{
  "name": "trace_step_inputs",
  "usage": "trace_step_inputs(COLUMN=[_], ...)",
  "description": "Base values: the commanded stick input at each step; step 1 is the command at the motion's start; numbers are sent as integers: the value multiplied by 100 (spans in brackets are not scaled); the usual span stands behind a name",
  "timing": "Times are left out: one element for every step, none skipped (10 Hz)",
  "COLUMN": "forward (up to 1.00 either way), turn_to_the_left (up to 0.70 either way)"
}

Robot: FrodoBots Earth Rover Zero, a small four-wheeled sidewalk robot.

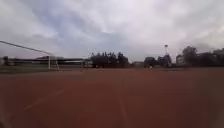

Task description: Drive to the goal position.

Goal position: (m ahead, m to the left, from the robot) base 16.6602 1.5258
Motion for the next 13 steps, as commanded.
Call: trace_step_inputs(forward=[70,70,70,70,70,70,70,70,70,70,70,70,70], turn_to_the_left=[0,0,0,0,0,0,0,0,0,0,0,0,0])
